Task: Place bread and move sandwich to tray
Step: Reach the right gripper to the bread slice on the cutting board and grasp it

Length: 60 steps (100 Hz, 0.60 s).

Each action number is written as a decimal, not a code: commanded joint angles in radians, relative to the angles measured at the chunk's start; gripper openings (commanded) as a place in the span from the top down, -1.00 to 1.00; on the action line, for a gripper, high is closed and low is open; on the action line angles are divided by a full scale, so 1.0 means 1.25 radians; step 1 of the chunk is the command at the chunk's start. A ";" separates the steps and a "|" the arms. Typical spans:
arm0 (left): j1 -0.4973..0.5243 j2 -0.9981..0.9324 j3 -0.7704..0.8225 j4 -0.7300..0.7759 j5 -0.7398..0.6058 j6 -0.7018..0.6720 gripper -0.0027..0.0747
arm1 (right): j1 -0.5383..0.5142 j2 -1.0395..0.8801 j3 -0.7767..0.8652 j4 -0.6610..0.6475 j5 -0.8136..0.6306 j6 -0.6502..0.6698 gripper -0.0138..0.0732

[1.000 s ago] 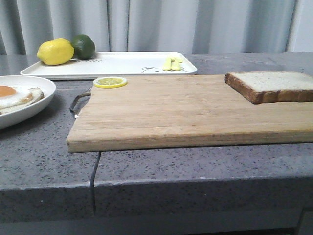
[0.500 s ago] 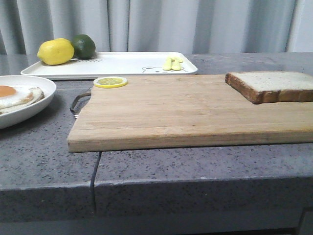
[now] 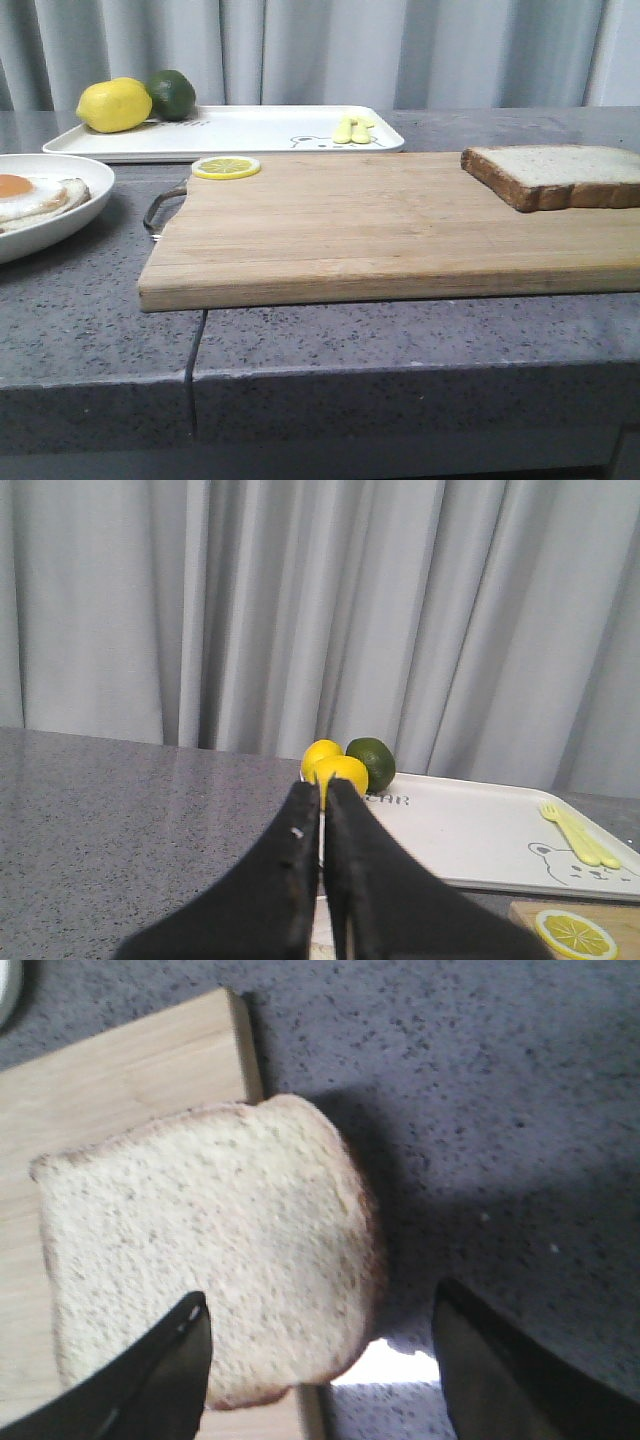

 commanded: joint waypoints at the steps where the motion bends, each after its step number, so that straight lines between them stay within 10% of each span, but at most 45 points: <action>1: -0.004 0.015 -0.029 0.001 -0.066 -0.005 0.98 | -0.039 0.007 -0.028 0.151 0.004 -0.105 -0.43; 60: -0.004 0.015 -0.029 0.001 -0.066 -0.005 0.98 | -0.055 0.145 -0.029 0.274 0.037 -0.203 -0.10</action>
